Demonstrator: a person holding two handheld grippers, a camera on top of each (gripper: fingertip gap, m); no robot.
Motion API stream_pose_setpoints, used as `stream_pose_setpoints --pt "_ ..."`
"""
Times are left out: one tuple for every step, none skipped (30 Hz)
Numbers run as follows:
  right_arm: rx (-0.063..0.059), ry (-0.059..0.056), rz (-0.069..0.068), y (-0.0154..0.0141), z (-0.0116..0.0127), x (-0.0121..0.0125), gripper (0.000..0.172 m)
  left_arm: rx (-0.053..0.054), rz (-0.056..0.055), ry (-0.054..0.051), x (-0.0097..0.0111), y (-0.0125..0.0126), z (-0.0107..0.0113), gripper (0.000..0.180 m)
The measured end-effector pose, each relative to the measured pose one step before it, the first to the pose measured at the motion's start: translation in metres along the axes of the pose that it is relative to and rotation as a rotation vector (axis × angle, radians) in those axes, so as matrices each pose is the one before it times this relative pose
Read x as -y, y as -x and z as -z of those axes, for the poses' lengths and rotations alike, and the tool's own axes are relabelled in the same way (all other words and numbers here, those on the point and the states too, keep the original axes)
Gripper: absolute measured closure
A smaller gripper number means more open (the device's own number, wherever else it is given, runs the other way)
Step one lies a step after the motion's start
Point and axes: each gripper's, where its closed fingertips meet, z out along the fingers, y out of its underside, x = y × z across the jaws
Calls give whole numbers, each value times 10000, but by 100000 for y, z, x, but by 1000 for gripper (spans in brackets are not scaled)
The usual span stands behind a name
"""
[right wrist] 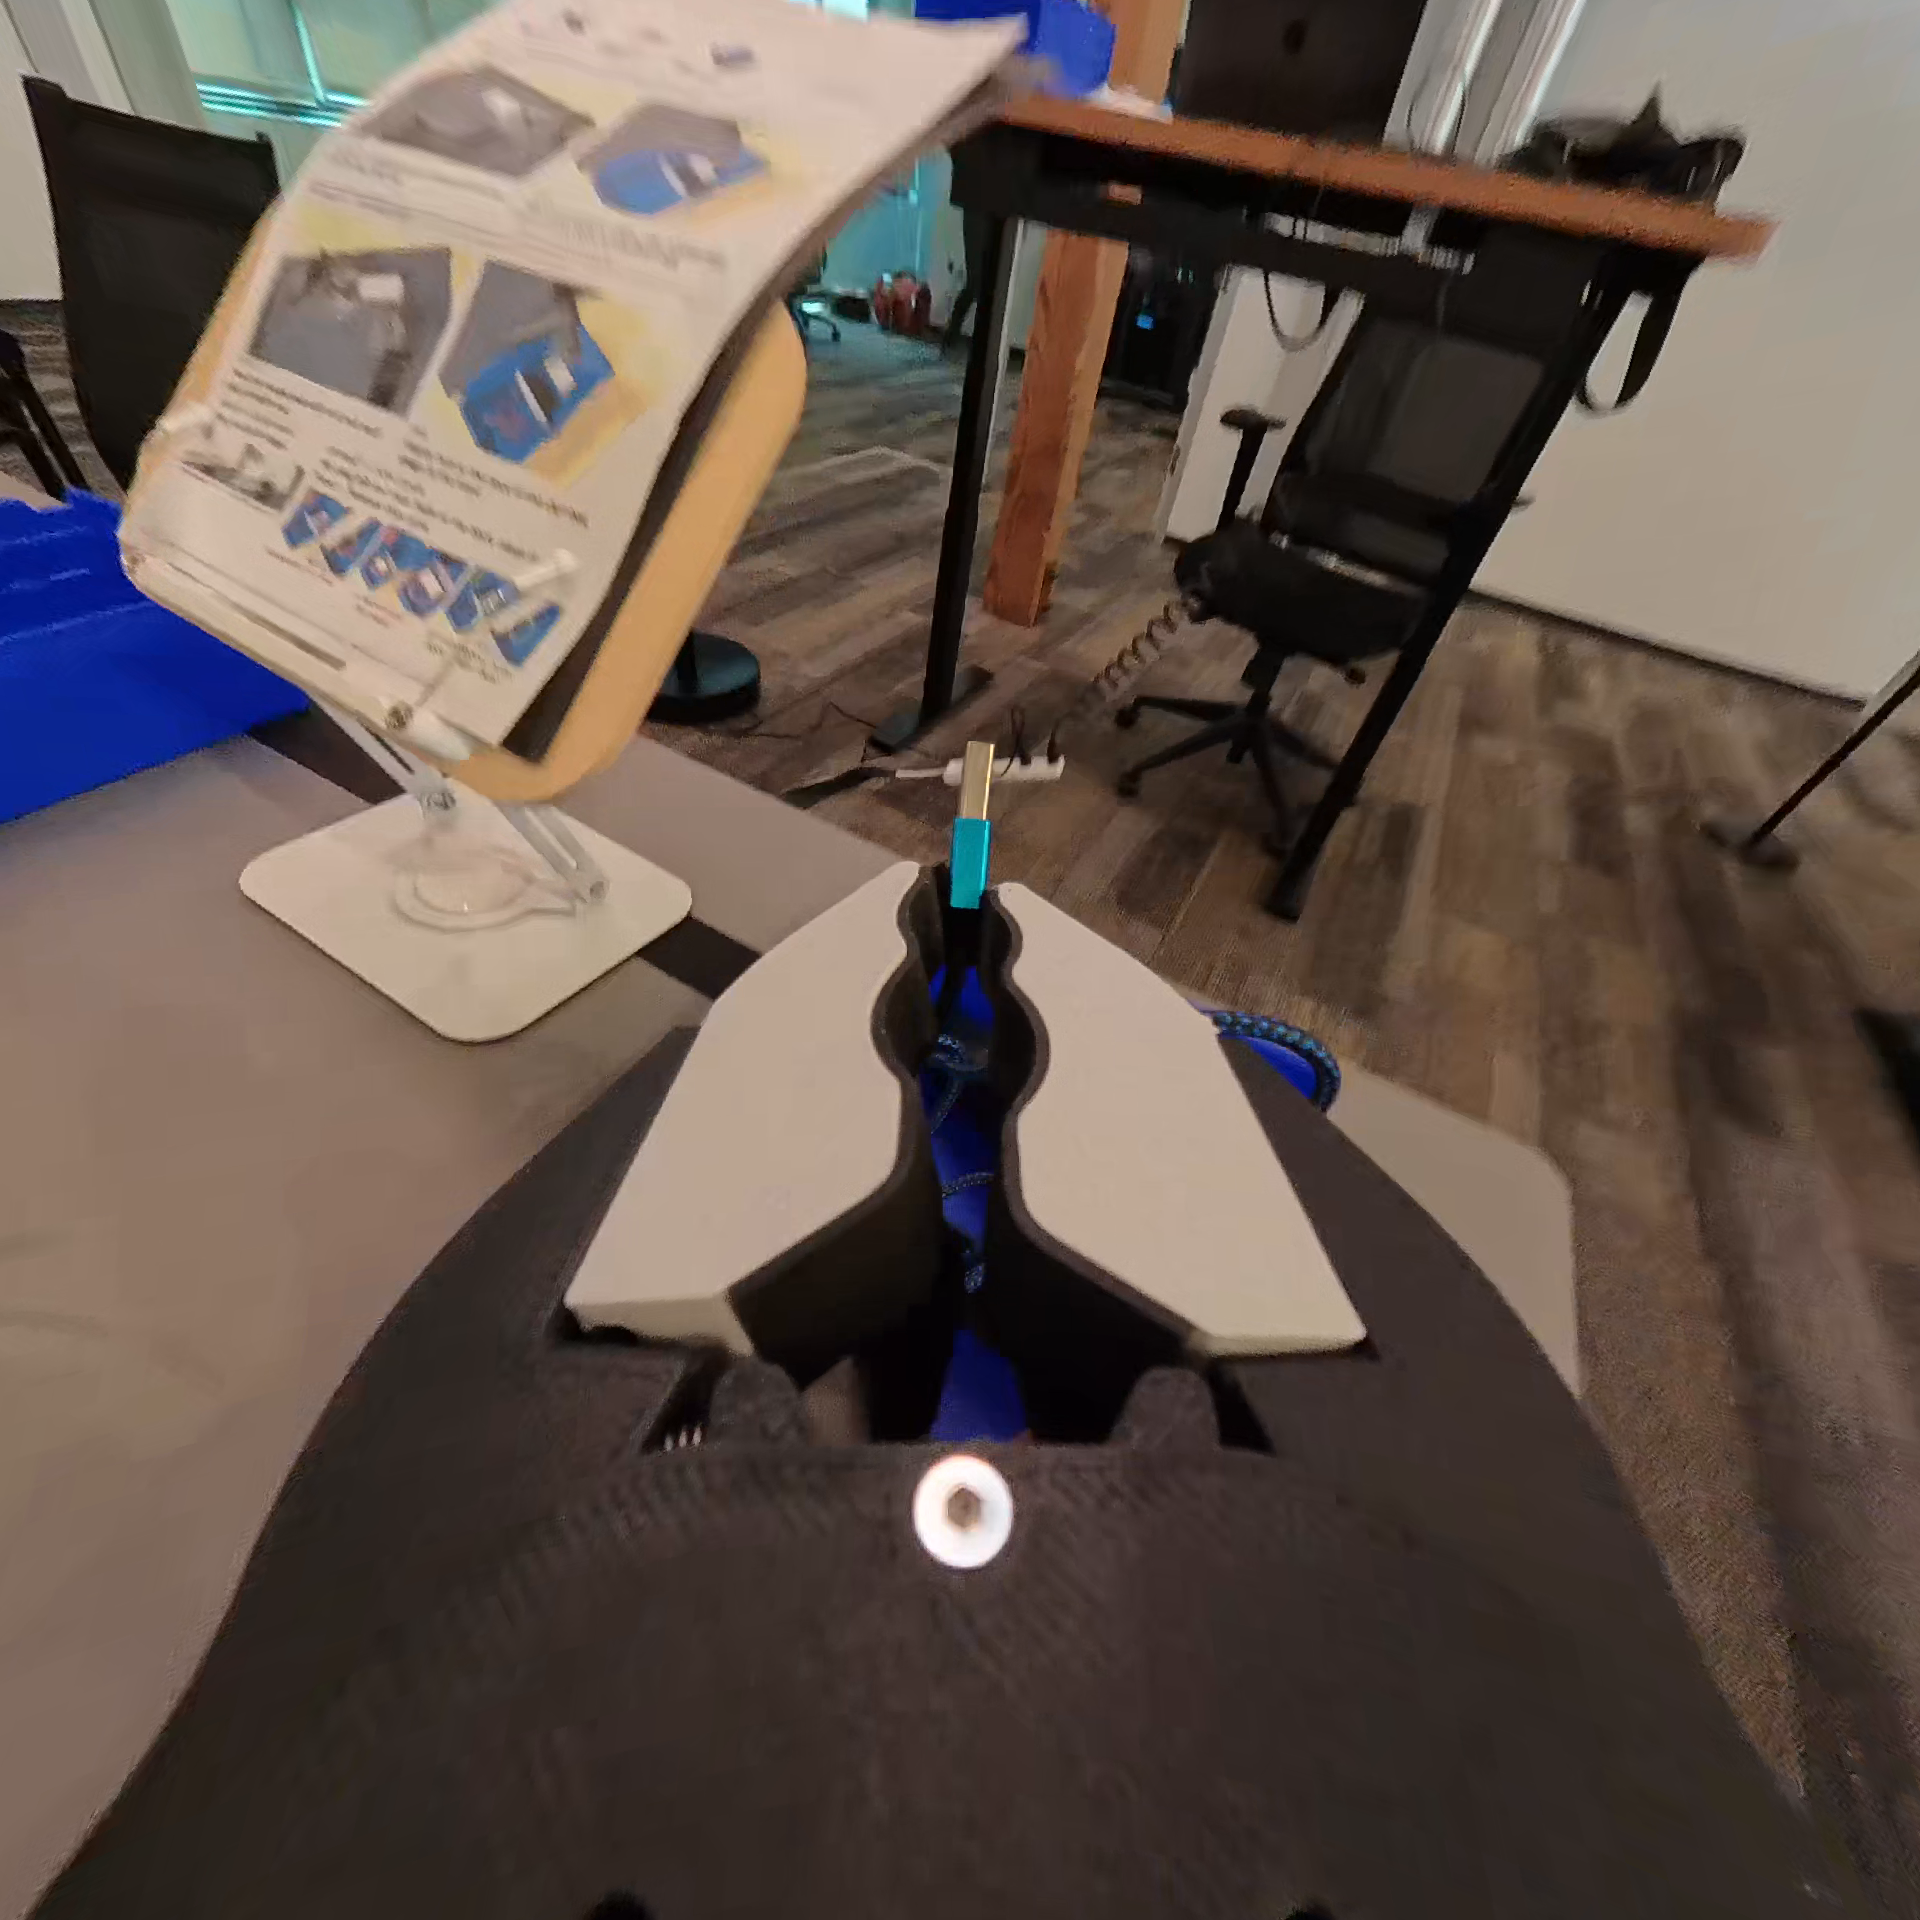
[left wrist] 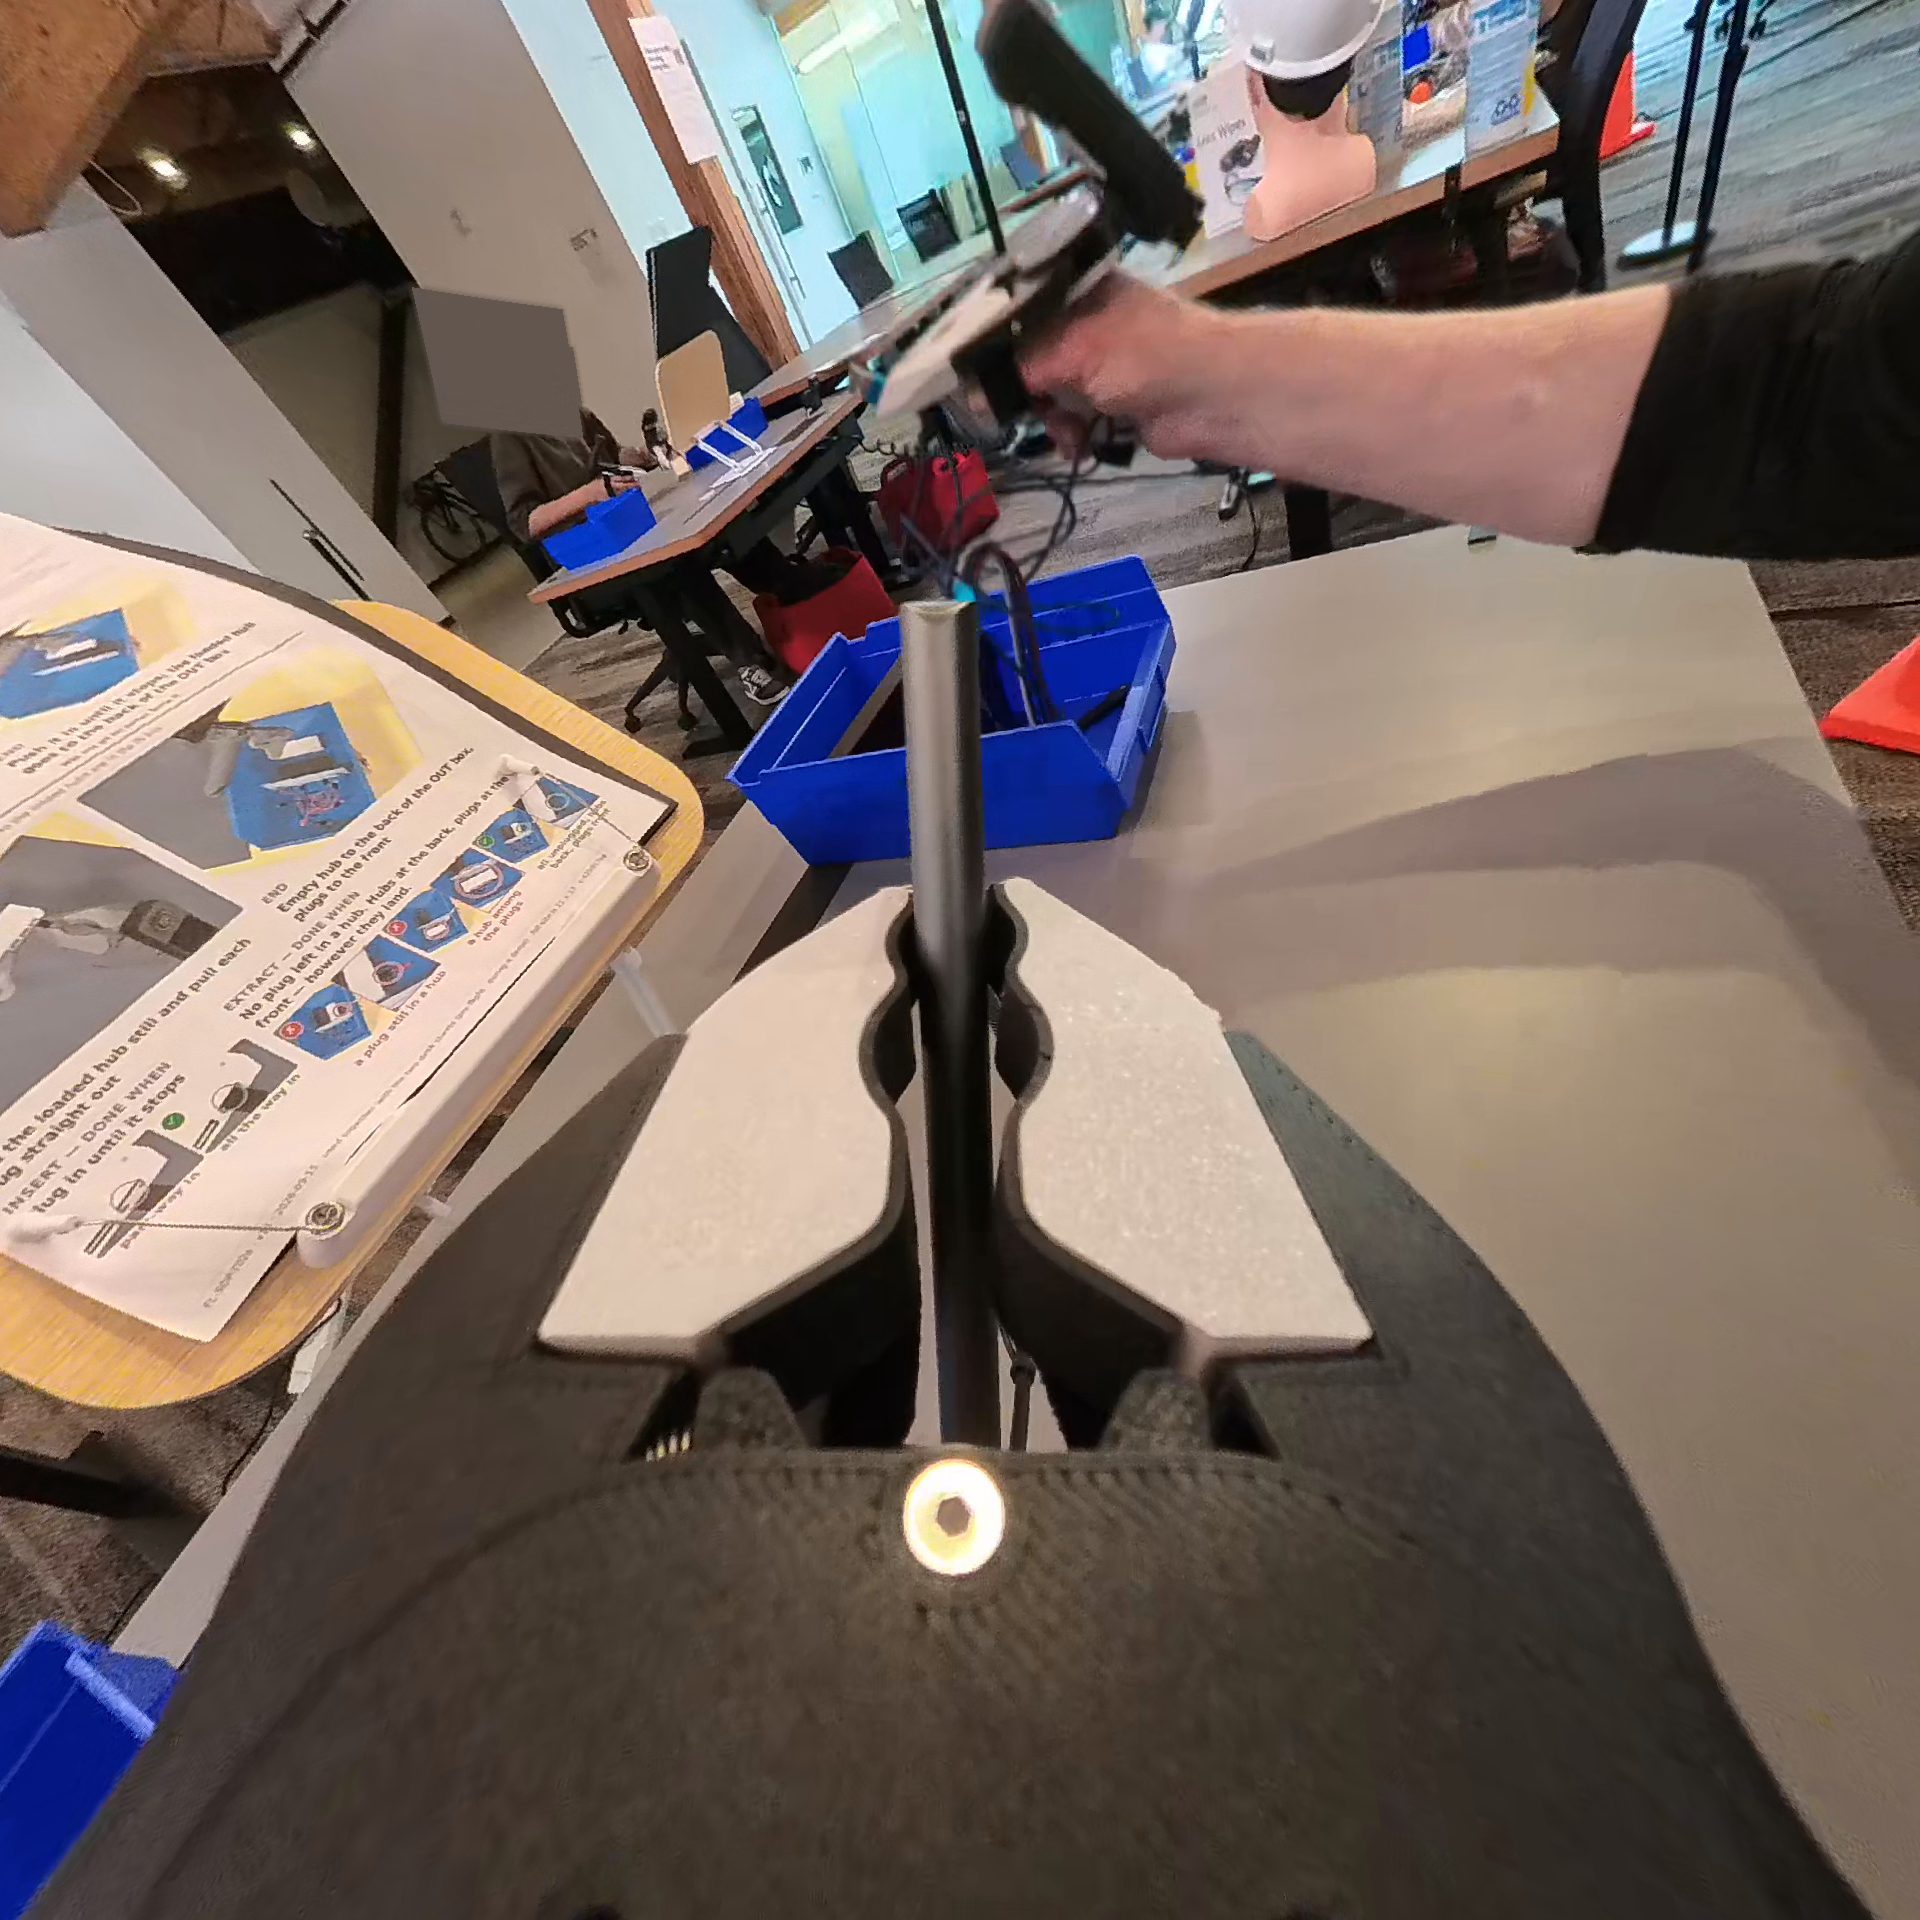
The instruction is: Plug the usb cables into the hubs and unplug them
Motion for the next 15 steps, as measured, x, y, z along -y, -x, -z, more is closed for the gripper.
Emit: stream_pose_setpoints --pt "-52 236 -189 -159 -203 -1493 165 0 4 1 52 -45 -15 169" --pt "-27 102 -241 -175 -134 -1215 164 0 11 -24 84 -28 -20 170" --pt "18 -12 -323 -193 -45 -904 165 -12 18 -27 116 -39 -18 169" --pt "-23 42 -249 -256 -9 -812 165 -20 4 -15 83 -45 -23 169" --pt "-64 117 -58 -239 -24 -751 165 -12 -16 5 66 -48 -51 169" --pt "-57 188 39 -144 -58 -710 164 -14 -25 25 32 -56 -80 169" --pt "-82 244 70 -146 -98 -704 165 -20 -22 28 34 -54 -76 169" --pt "-128 269 96 -239 -123 -709 165 -23 -10 6 34 -55 -84 169" --pt "-109 234 52 -266 -132 -660 164 -13 3 -1 31 -25 -78 169" --pt "-59 201 -49 -254 -165 -621 164 -3 -7 1 21 -19 -69 169" --pt "-48 267 -32 -224 -216 -716 165 0 -5 6 -2 -1 -67 169" --pt "-32 335 86 -131 -277 -769 164 -13 3 3 1 -26 -59 169" --pt "-85 379 115 -162 -316 -808 164 -18 5 5 -6 -24 -57 169" --pt "-135 386 112 -223 -336 -797 164 -8 3 18 -37 -27 -52 169" --pt "-106 344 118 -167 -322 -681 165 -9 0 24 -38 -23 -36 169"
